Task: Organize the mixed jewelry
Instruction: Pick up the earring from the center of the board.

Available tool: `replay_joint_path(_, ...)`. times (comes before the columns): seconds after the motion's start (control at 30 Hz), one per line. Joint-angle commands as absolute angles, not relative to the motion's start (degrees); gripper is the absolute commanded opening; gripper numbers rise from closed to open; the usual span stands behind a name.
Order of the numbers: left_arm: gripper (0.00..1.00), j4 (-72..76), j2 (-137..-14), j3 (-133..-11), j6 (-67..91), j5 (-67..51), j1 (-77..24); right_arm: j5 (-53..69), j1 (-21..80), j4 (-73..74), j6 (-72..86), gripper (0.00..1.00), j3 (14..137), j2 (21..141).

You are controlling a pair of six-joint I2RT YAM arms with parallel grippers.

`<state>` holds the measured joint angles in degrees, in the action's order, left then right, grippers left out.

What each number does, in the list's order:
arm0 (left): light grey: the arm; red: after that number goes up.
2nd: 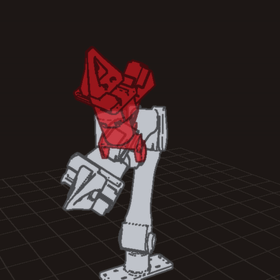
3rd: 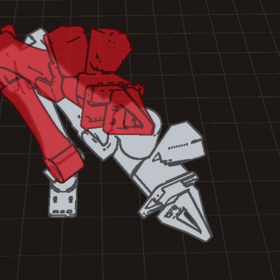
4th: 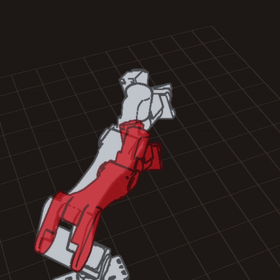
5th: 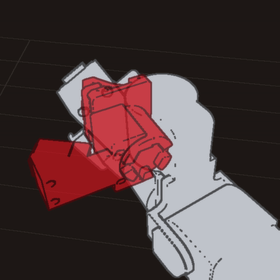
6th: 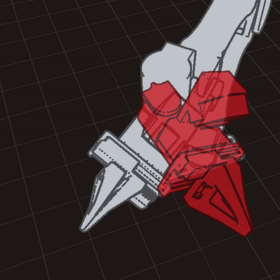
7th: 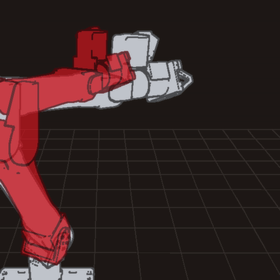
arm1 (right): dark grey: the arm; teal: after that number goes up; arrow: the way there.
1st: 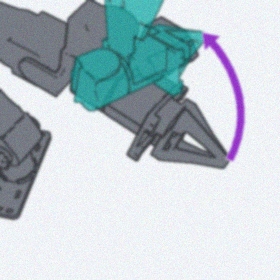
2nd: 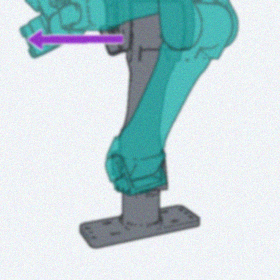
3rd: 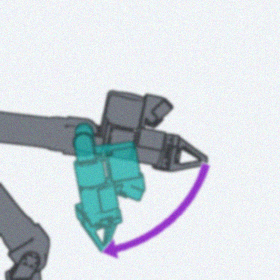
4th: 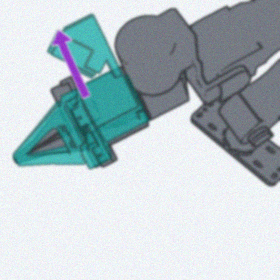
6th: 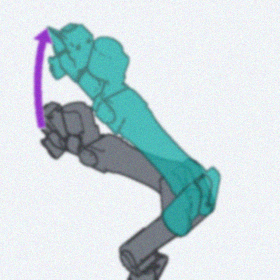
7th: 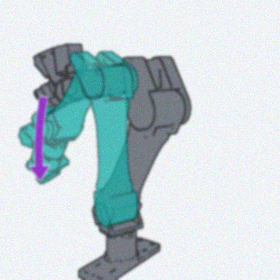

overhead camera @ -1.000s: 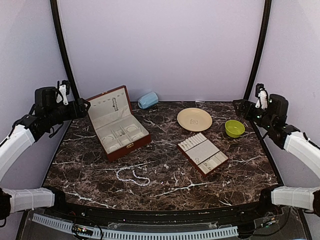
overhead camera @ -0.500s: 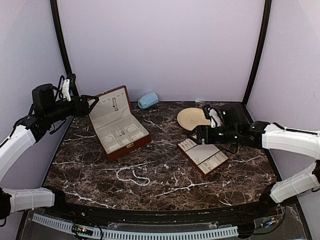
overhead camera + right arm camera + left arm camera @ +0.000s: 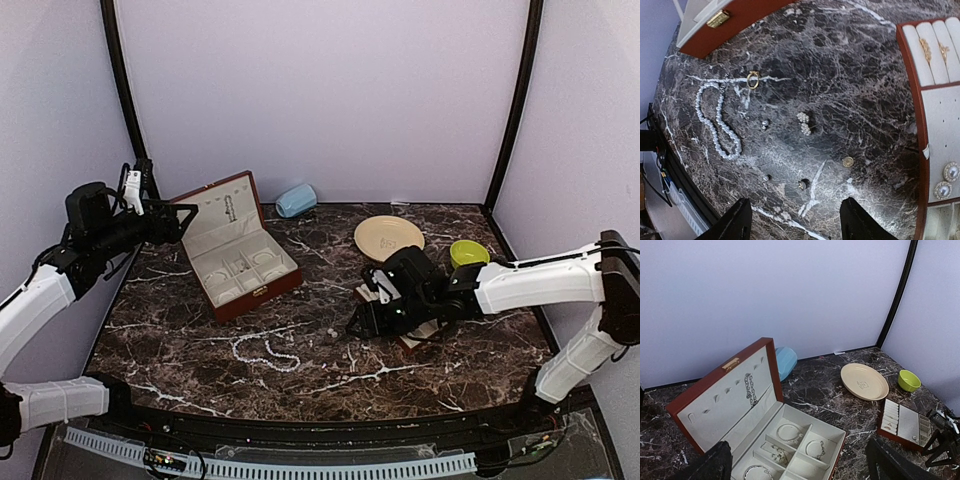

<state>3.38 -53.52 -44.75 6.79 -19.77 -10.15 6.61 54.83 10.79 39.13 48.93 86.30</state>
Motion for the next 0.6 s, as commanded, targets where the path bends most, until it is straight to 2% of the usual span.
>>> replay_joint_path(0.0,0.96,5.1,-51.8,-43.6,5.1,-18.5,-10.3,2.7,57.1,11.8,40.8,0.57,52.1,90.3)
replay_joint_path(0.57,0.96,5.0,-52.7,-43.5,5.1,-18.5,-10.3,0.2,60.7,12.8,39.1,0.28,55.1,99.6)
